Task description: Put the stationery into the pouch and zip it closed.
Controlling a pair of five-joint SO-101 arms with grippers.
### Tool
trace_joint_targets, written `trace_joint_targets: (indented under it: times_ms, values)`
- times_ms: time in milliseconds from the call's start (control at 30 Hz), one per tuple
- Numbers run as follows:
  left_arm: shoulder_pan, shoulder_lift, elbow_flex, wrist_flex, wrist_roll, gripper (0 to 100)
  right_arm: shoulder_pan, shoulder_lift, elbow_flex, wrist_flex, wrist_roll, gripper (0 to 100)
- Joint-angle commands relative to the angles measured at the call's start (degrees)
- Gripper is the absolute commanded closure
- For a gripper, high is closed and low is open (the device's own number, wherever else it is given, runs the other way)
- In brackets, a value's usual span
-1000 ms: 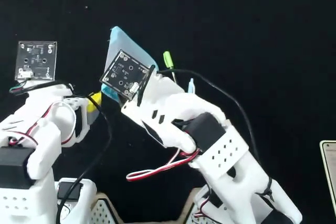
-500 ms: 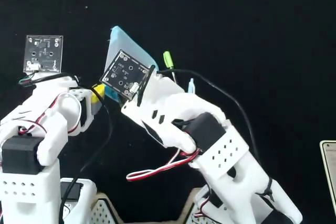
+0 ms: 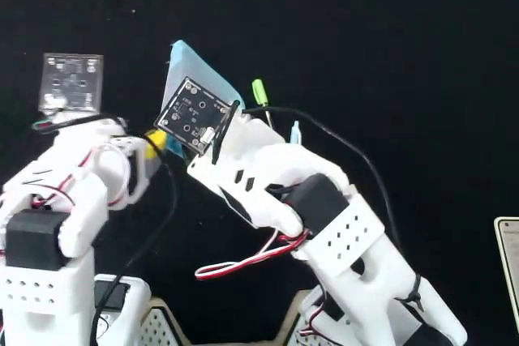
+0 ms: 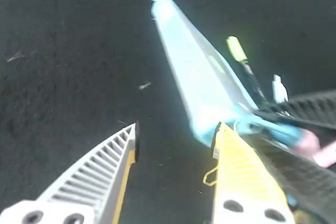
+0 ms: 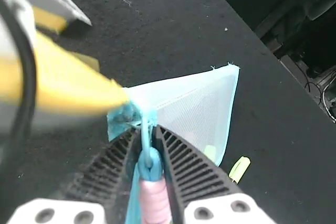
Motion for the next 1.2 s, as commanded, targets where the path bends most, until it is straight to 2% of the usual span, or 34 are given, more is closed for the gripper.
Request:
trace_joint_targets:
  times_ms: [0, 367, 667, 1033, 1167]
  values:
    - [3.56, -0.44, -0.48, -1.14, 0.62, 75, 0.97, -2.15, -0.57, -1.76, -0.44, 98.7]
    - [-2.77, -0.26, 2.95, -4.75, 0.18, 75, 0.97, -2.33, -0.57, -1.32, -0.44, 98.7]
    - [-3.12, -0.44, 5.05, -8.44, 0.09, 75, 0.97, -2.33, -0.48, -1.32, -0.44, 98.7]
    - [-2.51, -0.44, 4.7, -8.53, 0.09, 75, 1.05, -2.33, 1.01, -1.23, -0.44, 98.7]
    - [-3.03, -0.44, 6.99, -12.57, 0.18, 75, 1.14, -2.33, 0.84, 0.7, -0.44, 98.7]
